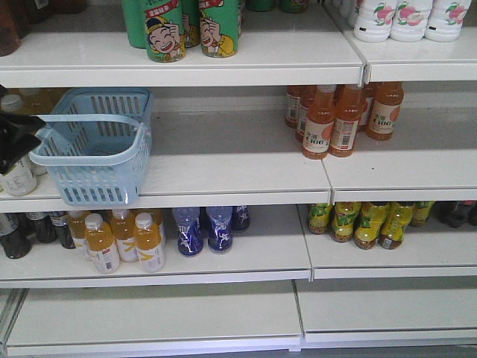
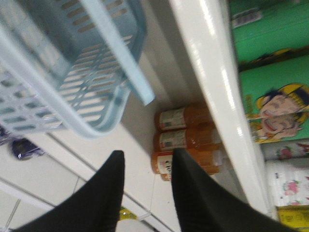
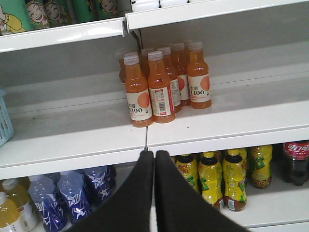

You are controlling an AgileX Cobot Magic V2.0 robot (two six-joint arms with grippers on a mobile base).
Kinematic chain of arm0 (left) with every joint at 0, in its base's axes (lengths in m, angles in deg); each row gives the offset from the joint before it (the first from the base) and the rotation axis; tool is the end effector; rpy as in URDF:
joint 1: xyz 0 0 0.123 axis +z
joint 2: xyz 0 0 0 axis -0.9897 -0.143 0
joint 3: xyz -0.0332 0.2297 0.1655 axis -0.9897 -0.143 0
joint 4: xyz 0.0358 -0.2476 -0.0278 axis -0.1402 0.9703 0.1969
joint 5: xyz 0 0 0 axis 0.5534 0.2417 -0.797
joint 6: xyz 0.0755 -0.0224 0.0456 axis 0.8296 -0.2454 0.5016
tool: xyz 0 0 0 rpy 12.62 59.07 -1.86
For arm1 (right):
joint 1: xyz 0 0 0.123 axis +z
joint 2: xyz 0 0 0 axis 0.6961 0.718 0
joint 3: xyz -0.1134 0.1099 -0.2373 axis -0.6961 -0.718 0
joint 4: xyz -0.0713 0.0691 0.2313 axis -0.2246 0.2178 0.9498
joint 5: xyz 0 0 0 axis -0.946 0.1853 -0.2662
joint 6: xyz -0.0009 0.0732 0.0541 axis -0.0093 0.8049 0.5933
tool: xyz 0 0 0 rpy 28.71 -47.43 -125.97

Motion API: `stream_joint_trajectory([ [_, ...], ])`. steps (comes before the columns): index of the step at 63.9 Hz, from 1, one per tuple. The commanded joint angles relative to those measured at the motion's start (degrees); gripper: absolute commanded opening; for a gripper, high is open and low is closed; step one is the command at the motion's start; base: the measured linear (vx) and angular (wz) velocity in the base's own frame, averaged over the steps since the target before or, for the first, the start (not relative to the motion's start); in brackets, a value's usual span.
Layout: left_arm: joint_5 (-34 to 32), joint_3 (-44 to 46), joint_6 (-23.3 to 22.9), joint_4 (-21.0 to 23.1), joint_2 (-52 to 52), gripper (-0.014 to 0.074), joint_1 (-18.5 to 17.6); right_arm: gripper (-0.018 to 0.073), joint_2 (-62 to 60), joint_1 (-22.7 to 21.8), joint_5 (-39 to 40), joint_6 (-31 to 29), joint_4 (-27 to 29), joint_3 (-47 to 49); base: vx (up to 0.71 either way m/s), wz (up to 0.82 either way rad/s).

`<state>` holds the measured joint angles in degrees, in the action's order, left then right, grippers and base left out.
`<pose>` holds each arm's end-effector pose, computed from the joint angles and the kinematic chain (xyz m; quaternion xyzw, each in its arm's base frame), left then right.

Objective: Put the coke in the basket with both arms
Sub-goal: 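Lower the left gripper onto the basket handle and close it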

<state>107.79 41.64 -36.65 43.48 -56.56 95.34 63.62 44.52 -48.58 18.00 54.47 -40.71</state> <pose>0.3190 0.0269 0.2887 -0.3580 0.7247 -0.4295 0.4027 0.0569 -0.0003 0.1939 0.0610 0.7196 0.0582 0.6892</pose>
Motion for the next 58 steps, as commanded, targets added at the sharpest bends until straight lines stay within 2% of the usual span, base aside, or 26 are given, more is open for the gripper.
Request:
stream_joint_trajectory([
  [1,4.2,4.5,-0.6,3.6,1.8,0.0393,1.1,-0.0005,-1.0,-0.2,4.3,-0.1,-0.3,-0.9,0.0,0.0],
  [8,4.1,5.3,-0.9,3.6,1.8,0.0488,1.1,-0.0005,-1.0,-0.2,4.3,-0.1,-0.3,-0.9,0.0,0.0],
  [13,4.1,5.3,-0.9,3.5,1.8,0.0522,1.1,-0.0005,-1.0,-0.2,4.3,-0.1,-0.3,-0.9,0.0,0.0],
  [22,3.9,5.3,-2.2,3.6,1.1,0.0524,1.1,-0.0005,-1.0,-0.2,4.3,-0.1,-0.3,-0.9,0.0,0.0],
  [28,6.4,5.3,-2.8,3.6,-1.6,0.0524,1.1,-0.0005,-1.0,-0.2,4.3,-0.1,-0.3,-0.9,0.0,0.0],
  [34,8.9,5.3,-5.4,3.6,-4.8,0.0524,1.1,-0.0005,-1.0,-0.2,4.4,-0.1,-0.3,-0.9,0.0,0.0],
  [42,9.7,5.7,-5.0,3.6,-7.8,0.0523,1.1,-0.0005,-1.0,-0.2,4.4,-0.1,-0.3,-0.9,0.0,0.0],
  [51,10.4,7.1,-2.6,3.6,-9.6,0.0523,1.1,-0.0005,-1.0,-0.2,4.4,-0.1,-0.3,-0.9,0.0,0.0],
  [58,10.6,7.6,-2.7,3.6,-9.4,0.0523,1.1,-0.0005,-1.0,-0.2,4.4,-0.1,-0.3,-0.9,0.0,0.0],
])
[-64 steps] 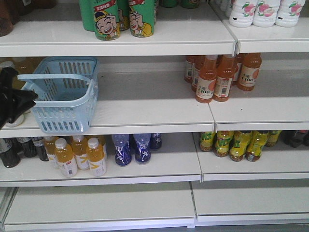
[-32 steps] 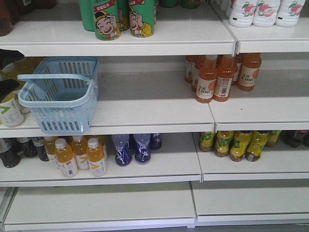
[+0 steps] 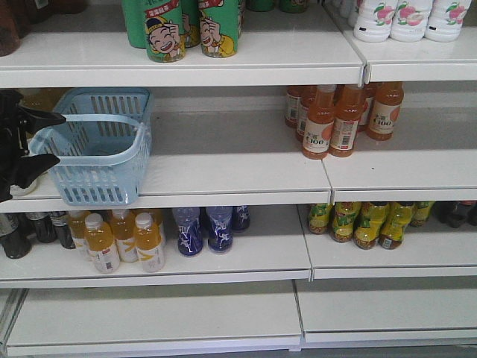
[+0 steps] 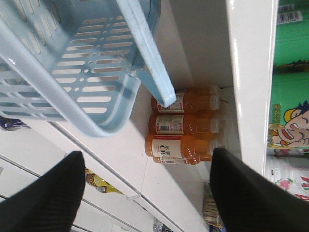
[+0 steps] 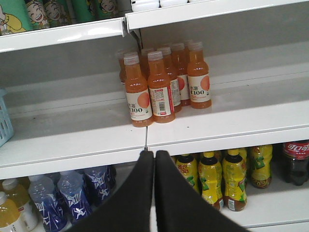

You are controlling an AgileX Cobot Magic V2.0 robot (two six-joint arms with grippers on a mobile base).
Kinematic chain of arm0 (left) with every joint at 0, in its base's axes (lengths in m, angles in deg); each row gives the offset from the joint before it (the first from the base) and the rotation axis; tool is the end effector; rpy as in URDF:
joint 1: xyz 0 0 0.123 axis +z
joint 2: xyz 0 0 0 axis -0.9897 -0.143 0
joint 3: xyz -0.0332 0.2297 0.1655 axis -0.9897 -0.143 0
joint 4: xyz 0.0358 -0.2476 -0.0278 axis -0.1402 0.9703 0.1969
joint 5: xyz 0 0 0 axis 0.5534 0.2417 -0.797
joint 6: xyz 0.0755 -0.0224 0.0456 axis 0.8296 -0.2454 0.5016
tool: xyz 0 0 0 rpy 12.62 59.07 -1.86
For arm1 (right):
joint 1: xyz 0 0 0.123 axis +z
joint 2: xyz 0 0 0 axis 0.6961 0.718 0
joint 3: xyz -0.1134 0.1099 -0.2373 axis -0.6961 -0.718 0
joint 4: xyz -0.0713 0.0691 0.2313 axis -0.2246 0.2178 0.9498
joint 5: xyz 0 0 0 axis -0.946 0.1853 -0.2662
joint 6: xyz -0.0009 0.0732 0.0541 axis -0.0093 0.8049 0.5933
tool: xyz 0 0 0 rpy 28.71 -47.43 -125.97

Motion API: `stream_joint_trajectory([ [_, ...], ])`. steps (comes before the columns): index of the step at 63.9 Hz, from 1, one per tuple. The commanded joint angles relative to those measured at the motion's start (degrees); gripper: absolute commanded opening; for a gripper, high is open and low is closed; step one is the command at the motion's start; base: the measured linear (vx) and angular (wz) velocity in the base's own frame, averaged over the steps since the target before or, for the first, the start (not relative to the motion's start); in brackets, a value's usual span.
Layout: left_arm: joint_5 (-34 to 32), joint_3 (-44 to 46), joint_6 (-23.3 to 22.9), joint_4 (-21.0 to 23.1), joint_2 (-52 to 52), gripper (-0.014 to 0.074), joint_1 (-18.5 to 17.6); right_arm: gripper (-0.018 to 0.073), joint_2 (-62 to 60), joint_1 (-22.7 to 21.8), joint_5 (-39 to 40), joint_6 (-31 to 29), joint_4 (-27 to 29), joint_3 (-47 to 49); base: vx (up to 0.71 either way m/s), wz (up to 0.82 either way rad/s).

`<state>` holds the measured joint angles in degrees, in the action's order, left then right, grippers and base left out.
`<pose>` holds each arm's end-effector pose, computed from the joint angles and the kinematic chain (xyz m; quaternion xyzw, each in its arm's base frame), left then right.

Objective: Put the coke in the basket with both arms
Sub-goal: 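Lower the left gripper onto the basket handle and close it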

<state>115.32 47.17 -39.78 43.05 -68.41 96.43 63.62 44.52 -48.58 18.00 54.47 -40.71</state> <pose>0.3575 0.0333 0.2521 -0.3736 0.7288 -0.4720 0.3264 0.0569 -0.0003 0.1939 0.0610 0.7196 0.0582 0.6892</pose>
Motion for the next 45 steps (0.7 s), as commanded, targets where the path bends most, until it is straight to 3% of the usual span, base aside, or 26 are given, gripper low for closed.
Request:
stream_joint_trajectory([
  [1,3.1,2.0,0.4,4.0,2.5,0.0523,0.0,-0.0005,-1.0,-0.2,4.4,-0.1,-0.3,-0.9,0.0,0.0],
  [23,1.7,2.0,0.2,3.9,2.3,0.0523,-0.1,-0.0005,-1.0,-0.2,4.4,-0.1,-0.3,-0.9,0.0,0.0],
  [34,-2.5,2.5,-3.3,3.9,1.5,0.0523,-0.1,-0.0005,-1.0,-0.2,4.4,-0.1,-0.3,-0.9,0.0,0.0],
  [45,3.5,7.5,-3.3,3.9,-3.7,0.0523,-0.2,-0.0005,-1.0,-0.2,4.4,-0.1,-0.3,-0.9,0.0,0.0],
])
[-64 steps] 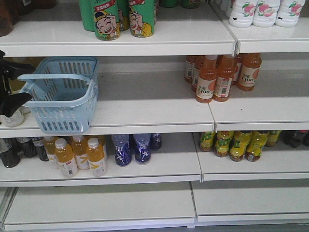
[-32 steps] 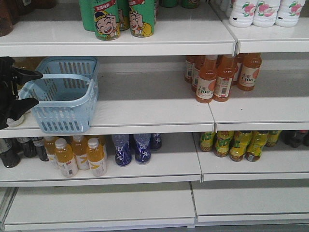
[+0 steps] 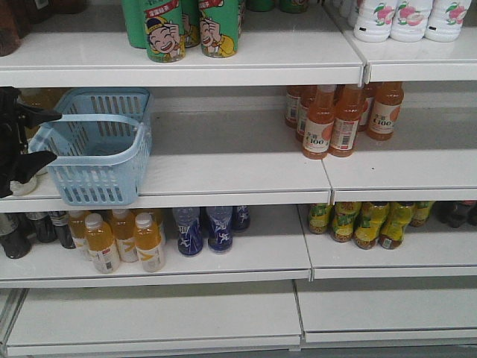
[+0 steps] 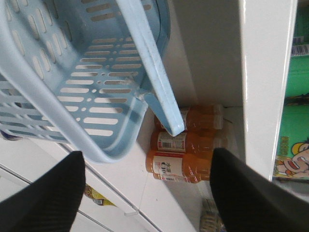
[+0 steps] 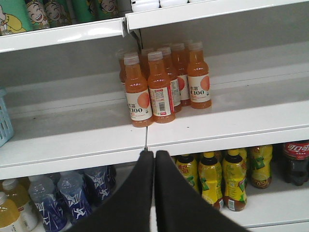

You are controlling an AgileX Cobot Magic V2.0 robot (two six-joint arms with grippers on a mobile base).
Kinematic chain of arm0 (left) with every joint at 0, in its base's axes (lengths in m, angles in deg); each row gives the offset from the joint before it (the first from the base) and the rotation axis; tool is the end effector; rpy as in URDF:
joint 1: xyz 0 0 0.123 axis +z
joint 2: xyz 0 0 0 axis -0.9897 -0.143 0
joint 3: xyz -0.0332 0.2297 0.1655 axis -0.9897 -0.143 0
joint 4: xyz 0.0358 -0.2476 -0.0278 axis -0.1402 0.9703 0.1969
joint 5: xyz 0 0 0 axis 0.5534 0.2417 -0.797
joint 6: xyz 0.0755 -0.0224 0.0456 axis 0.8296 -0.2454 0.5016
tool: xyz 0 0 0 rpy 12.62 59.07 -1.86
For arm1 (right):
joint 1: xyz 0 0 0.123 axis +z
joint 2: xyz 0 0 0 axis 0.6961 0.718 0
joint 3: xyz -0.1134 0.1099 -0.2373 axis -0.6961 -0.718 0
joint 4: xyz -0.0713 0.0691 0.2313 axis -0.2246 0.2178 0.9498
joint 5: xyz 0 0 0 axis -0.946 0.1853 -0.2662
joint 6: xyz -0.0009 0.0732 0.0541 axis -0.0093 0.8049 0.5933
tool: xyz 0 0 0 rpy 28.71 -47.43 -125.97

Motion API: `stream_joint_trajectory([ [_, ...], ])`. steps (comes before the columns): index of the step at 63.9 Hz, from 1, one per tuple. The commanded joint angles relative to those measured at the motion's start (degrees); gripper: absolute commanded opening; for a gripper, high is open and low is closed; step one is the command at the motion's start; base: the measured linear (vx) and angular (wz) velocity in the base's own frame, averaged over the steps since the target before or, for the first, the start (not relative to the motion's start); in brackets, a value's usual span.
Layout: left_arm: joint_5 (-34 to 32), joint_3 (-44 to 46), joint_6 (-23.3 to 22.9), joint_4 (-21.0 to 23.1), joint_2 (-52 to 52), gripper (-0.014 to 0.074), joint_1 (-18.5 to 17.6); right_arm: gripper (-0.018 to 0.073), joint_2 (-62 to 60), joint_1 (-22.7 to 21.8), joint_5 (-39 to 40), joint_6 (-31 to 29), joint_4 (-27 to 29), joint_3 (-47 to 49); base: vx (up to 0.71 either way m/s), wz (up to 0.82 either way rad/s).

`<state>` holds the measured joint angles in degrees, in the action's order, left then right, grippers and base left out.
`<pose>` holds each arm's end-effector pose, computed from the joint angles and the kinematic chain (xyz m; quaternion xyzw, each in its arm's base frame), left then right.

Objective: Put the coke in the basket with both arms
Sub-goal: 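Lower the left gripper onto the basket handle and close it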

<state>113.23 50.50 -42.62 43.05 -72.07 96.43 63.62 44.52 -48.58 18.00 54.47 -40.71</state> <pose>0.3745 0.0404 0.2441 -0.4035 0.7195 -0.4662 0.3196 0.0569 -0.0003 0.1939 0.0610 0.7196 0.0582 0.6892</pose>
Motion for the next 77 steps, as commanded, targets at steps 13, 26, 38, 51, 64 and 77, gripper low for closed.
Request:
stream_joint_trajectory([
  [13,3.6,8.1,-0.9,4.0,-3.0,0.0523,-0.2,-0.0005,-1.0,-0.2,4.4,-0.1,-0.3,-0.9,0.0,0.0],
  [26,0.7,8.1,-0.7,4.0,-3.2,0.0523,-0.2,-0.0005,-1.0,-0.2,4.4,-0.1,-0.3,-0.9,0.0,0.0],
  [38,0.7,8.1,-0.7,4.0,-3.5,0.0523,-0.2,-0.0005,-1.0,-0.2,4.4,-0.1,-0.3,-0.9,0.0,0.0],
  [51,1.3,8.5,-0.8,4.0,-4.4,0.0523,-0.2,-0.0005,-1.0,-0.2,4.4,-0.1,-0.3,-0.9,0.0,0.0],
  [64,3.3,13.4,-1.0,4.0,-6.1,0.0523,-0.2,-0.0005,-1.0,-0.2,4.4,-0.1,-0.3,-0.9,0.0,0.0],
  [77,2.4,14.7,-3.9,4.0,-7.6,0.0523,-0.3,-0.0005,-1.0,-0.2,4.4,-0.1,-0.3,-0.9,0.0,0.0],
])
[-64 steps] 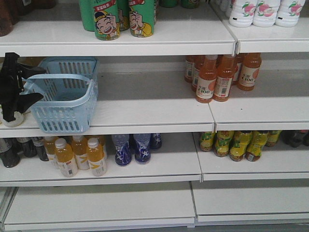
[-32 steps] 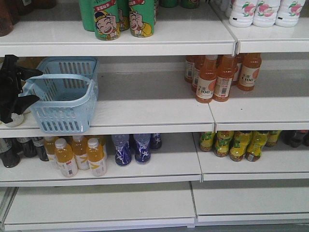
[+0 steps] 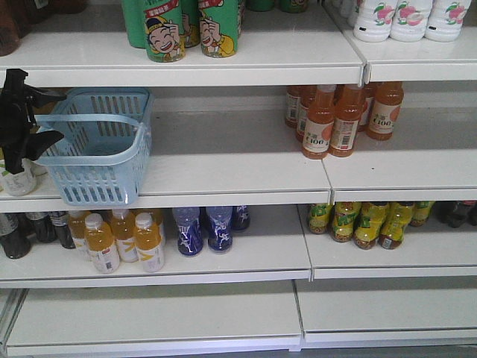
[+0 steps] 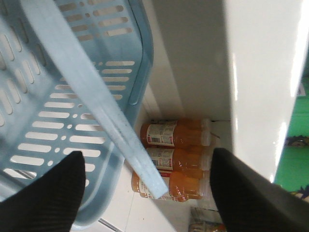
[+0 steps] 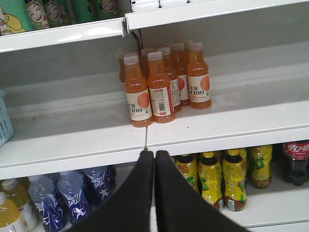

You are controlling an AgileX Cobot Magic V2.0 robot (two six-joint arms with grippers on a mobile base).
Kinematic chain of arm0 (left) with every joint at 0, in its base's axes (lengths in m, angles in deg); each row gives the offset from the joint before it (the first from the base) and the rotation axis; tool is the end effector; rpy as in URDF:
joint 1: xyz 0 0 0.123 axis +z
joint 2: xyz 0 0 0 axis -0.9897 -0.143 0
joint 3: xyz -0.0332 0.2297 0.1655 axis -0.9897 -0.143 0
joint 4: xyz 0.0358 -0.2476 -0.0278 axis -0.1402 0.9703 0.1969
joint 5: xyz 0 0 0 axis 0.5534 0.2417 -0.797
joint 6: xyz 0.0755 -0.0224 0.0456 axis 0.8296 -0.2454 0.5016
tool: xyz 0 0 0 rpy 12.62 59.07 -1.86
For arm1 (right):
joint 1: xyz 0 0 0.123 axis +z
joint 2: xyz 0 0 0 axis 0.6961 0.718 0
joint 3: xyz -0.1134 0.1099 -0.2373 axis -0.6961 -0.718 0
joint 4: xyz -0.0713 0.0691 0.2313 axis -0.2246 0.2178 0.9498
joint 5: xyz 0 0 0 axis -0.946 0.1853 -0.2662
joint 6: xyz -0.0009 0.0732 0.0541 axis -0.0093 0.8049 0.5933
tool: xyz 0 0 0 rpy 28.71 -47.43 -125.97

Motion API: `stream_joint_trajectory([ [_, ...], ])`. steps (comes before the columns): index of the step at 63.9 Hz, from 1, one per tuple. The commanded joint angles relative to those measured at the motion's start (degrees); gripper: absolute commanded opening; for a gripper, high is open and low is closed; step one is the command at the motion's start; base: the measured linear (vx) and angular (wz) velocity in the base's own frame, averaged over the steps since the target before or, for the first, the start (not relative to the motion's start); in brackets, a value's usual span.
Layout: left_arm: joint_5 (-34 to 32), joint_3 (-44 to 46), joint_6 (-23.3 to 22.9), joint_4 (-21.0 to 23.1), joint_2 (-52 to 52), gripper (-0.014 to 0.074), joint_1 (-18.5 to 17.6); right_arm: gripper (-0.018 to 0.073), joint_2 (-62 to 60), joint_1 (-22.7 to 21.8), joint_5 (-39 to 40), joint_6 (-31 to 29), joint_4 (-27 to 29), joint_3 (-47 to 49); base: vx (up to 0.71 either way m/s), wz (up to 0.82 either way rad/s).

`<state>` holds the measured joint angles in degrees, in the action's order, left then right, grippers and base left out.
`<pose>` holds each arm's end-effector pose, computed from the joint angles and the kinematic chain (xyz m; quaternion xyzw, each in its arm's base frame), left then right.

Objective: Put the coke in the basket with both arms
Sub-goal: 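Lower the left gripper onto the basket handle and close it, then lift the basket off the shelf with the left gripper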

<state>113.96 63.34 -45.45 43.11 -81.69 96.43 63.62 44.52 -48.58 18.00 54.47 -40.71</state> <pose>0.4247 0.0526 0.2427 -0.4024 0.7040 -0.4849 0.3275 0.0569 -0.0003 0.1939 0.0610 0.7196 0.0582 0.6892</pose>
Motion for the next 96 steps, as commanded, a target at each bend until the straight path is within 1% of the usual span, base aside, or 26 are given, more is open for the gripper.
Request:
stream_joint_trajectory([
  [1,1.7,1.9,-1.1,3.9,1.8,0.0523,-0.3,-0.0005,-1.0,-0.2,4.4,-0.1,-0.3,-0.9,0.0,0.0],
  [9,1.1,1.9,-1.0,3.9,0.8,0.0523,-0.3,-0.0005,-1.0,-0.2,4.4,-0.1,-0.3,-0.9,0.0,0.0],
  [13,-0.4,1.9,-0.8,3.9,0.8,0.0523,-0.3,-0.0005,-1.0,-0.2,4.4,-0.1,-0.3,-0.9,0.0,0.0],
  [21,-1.0,3.8,-0.2,3.9,0.1,0.0502,-0.3,-0.0005,-1.0,-0.2,4.4,-0.1,-0.3,-0.9,0.0,0.0],
  [30,1.9,9.3,-1.4,3.9,-3.0,0.0466,-0.5,-0.0005,-1.0,-0.2,4.4,-0.1,-0.3,-0.9,0.0,0.0],
  [37,1.0,11.2,-4.0,3.9,-5.2,0.0452,-1.1,-0.0005,-1.0,-0.2,4.4,-0.1,-0.3,-0.9,0.0,0.0],
  [45,-0.1,13.0,-3.4,3.9,-7.1,0.043,-1.5,-0.0005,-1.0,-0.2,4.4,-0.1,-0.3,-0.9,0.0,0.0],
  [50,0.3,14.1,-3.2,3.9,-8.0,0.0394,-1.5,-0.0005,-1.0,-0.2,4.4,-0.1,-0.3,-0.9,0.0,0.0],
  [53,0.3,14.5,-2.3,3.9,-8.1,0.0352,-1.5,-0.0005,-1.0,-0.2,4.4,-0.1,-0.3,-0.9,0.0,0.0],
  [57,0.4,14.5,-1.6,3.9,-8.1,0.0283,-1.5,-0.0005,-1.0,-0.2,4.4,-0.1,-0.3,-0.9,0.0,0.0],
  [60,1.0,14.5,-1.1,3.9,-8.1,0.0209,-1.5,-0.0005,-1.0,-0.2,4.4,-0.1,-0.3,-0.9,0.0,0.0],
  [65,2.4,14.5,0.3,3.8,-8.1,0.0084,-1.5,-0.0005,-1.0,-0.2,4.4,-0.1,-0.3,-0.9,0.0,0.0],
  [69,3.8,14.5,1.6,3.8,-8.1,-0.0001,-1.5,-0.0005,-1.0,-0.2,4.4,-0.1,-0.3,-0.9,0.0,0.0],
  [70,4.2,14.5,2.0,3.8,-8.1,-0.001,-1.5,-0.0005,-1.0,-0.2,4.4,-0.1,-0.3,-0.9,0.0,0.0],
  [78,9.0,14.5,4.3,3.2,-8.1,-0.0008,-1.5,-0.0005,-1.0,-0.2,4.4,-0.1,-0.3,-0.9,0.0,0.0],
  [84,14.3,14.5,5.1,2.3,-8.1,-0.0008,-1.5,-0.0005,-1.0,-0.2,4.4,-0.1,-0.3,-0.9,0.0,0.0],
  [90,19.5,14.5,5.1,0.2,-7.8,-0.0008,-1.5,-0.0005,-1.0,-0.2,4.4,-0.1,-0.3,-0.9,0.0,0.0],
  [96,24.5,14.5,4.9,-3.2,-7.2,-0.0008,-1.9,-0.0005,-1.0,-0.2,4.4,-0.1,-0.3,-0.9,0.0,0.0],
])
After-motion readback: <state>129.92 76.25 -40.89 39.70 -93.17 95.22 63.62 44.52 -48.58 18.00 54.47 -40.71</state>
